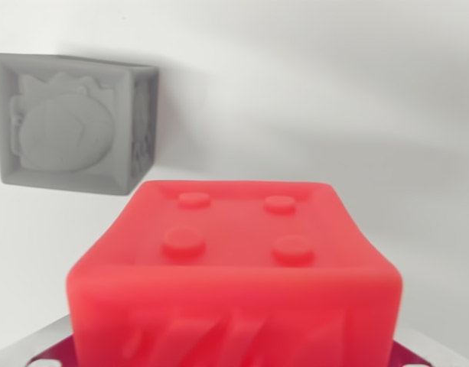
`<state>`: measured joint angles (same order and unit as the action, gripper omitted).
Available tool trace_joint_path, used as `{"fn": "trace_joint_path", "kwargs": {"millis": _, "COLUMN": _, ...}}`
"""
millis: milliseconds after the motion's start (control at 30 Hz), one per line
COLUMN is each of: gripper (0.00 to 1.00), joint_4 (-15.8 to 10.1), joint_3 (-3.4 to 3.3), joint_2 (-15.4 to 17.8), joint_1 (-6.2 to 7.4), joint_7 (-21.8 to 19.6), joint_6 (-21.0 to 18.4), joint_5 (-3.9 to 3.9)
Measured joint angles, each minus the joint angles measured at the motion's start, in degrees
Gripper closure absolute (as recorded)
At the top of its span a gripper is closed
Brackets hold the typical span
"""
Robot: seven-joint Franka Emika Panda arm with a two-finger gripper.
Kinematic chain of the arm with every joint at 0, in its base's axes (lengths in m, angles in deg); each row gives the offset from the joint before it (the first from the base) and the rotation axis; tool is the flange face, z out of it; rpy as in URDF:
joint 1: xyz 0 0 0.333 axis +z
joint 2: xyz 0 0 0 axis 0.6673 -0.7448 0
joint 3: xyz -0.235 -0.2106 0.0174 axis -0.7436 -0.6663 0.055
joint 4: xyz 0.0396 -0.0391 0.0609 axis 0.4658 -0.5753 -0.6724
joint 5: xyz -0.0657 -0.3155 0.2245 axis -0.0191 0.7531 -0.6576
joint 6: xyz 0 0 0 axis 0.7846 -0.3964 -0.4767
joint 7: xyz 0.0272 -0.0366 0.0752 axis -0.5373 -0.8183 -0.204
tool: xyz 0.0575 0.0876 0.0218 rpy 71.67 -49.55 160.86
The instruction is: Destack cube
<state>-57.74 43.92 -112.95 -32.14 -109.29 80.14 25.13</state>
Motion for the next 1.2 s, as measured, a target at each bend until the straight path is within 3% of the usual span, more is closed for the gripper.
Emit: {"fn": "trace_joint_path", "kwargs": {"millis": 1200, "gripper": 1.0, "joint_4": -4.99, "joint_3": -0.02, "joint_2": 2.07, "joint_1": -6.48, "joint_7": 11.5, "joint_6": 2.87, "joint_5": 0.0}}
